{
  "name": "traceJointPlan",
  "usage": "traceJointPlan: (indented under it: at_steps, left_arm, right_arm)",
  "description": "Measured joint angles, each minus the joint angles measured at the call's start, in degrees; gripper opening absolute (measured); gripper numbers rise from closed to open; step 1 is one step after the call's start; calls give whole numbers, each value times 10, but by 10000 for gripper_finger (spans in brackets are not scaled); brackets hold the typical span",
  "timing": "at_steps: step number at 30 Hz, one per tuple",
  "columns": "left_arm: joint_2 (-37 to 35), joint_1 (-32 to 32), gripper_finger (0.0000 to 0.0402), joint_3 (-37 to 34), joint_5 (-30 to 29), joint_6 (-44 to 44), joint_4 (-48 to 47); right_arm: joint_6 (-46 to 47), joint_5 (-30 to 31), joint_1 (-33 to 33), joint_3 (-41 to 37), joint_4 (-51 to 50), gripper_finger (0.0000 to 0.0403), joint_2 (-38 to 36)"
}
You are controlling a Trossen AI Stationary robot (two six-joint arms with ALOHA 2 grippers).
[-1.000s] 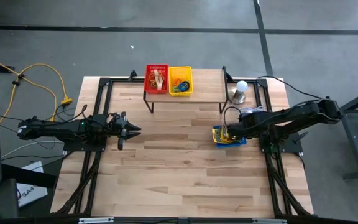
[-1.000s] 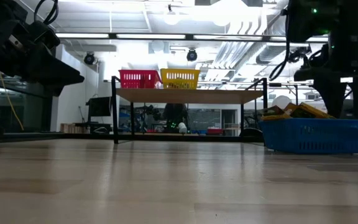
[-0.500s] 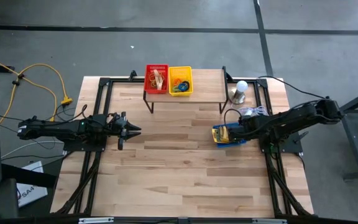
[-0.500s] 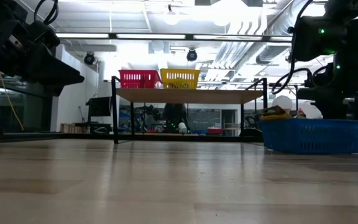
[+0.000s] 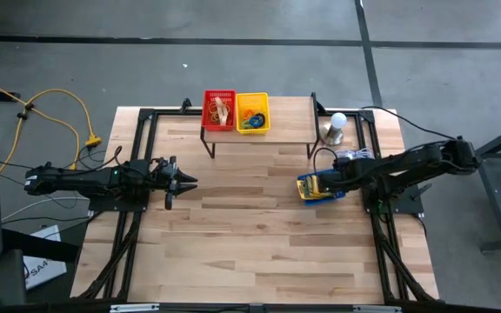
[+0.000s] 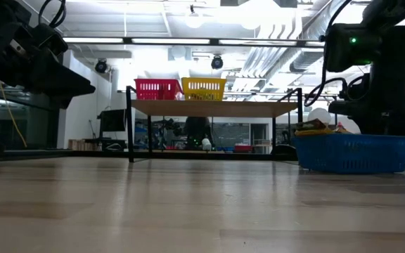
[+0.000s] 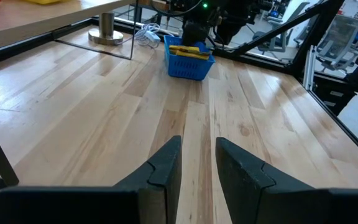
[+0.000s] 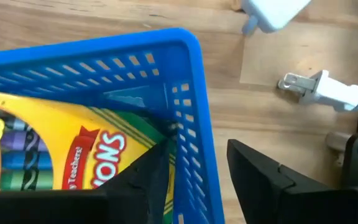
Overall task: Pick & Place Office Desk Supplies
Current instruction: Put the blue bin on the shelf
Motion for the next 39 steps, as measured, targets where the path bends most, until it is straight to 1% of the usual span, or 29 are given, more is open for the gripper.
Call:
traceJointPlan:
  at_steps: [8, 17, 21, 25, 28, 31, 35, 39]
  left_arm:
    - [0, 0, 95, 0, 0, 0, 0]
    - [0, 0, 95, 0, 0, 0, 0]
    - [0, 0, 95, 0, 0, 0, 0]
    - [0, 0, 95, 0, 0, 0, 0]
    - [0, 0, 95, 0, 0, 0, 0]
    - [0, 0, 95, 0, 0, 0, 0]
    - [0, 0, 95, 0, 0, 0, 0]
    - [0, 0, 95, 0, 0, 0, 0]
  right_arm:
    - [-27, -2, -21, 0, 4, 149, 12]
    - [-39, -4, -21, -5, 20, 149, 43]
    - [-52, -4, -21, -5, 24, 140, 50]
    - [-53, -7, -21, -6, 25, 119, 50]
    - [-55, -9, -21, -6, 25, 96, 50]
    - [-55, -10, -21, -6, 27, 67, 50]
    - [-66, -10, -21, -6, 35, 16, 50]
    - [-76, -9, -21, -5, 46, 5, 50]
